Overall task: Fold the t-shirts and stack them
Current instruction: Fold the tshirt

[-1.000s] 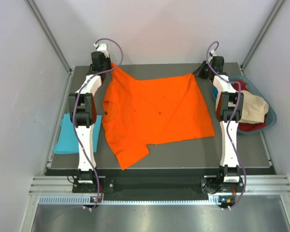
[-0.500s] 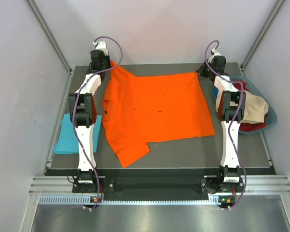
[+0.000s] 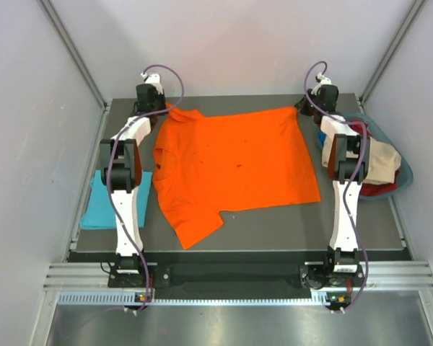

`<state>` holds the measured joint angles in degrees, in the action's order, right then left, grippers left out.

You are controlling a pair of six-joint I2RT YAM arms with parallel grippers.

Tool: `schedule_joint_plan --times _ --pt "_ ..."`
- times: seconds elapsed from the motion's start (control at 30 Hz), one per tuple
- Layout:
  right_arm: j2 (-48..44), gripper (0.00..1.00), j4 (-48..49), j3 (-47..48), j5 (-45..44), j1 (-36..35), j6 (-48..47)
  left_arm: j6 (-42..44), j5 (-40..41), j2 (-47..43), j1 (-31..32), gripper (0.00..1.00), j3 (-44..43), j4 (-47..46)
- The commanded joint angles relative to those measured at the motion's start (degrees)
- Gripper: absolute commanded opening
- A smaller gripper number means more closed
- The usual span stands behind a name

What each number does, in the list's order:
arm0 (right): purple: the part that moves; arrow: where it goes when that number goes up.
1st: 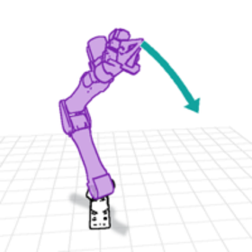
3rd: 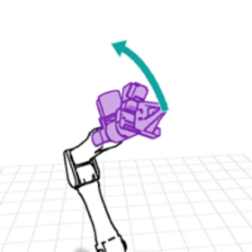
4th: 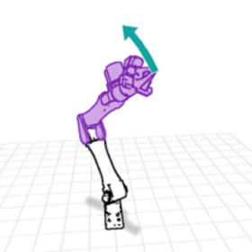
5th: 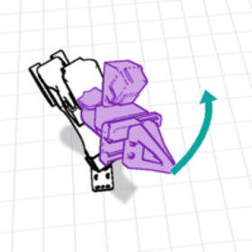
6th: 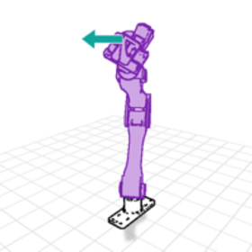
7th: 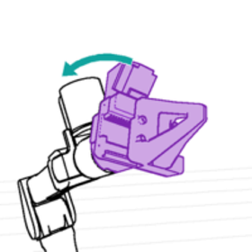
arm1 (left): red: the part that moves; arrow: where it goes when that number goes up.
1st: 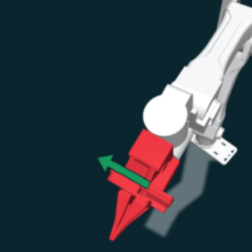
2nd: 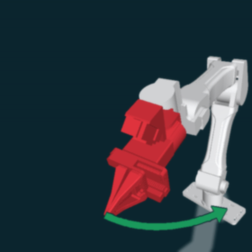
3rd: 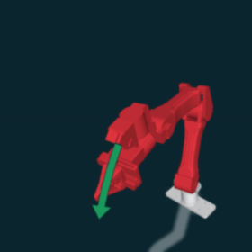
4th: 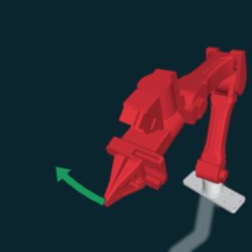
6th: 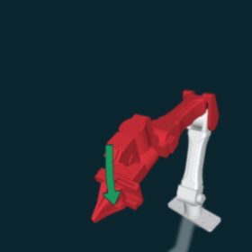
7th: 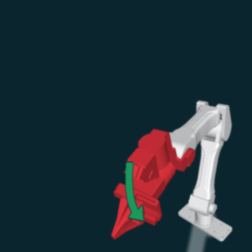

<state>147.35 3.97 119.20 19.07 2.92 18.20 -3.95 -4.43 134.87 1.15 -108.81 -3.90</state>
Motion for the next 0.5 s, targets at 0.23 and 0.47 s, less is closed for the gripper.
schedule_joint_plan --times 0.23,0.47 --pt "-13.4 0.00 9.7 -8.7 1.1 1.2 -2.9 1.2 0.9 -12.8 -0.1 0.00 3.7 -1.2" --pt "-16.1 0.00 11.5 -15.9 2.6 1.2 -1.3 -0.1 3.5 -20.7 0.2 0.00 14.1 -0.1"
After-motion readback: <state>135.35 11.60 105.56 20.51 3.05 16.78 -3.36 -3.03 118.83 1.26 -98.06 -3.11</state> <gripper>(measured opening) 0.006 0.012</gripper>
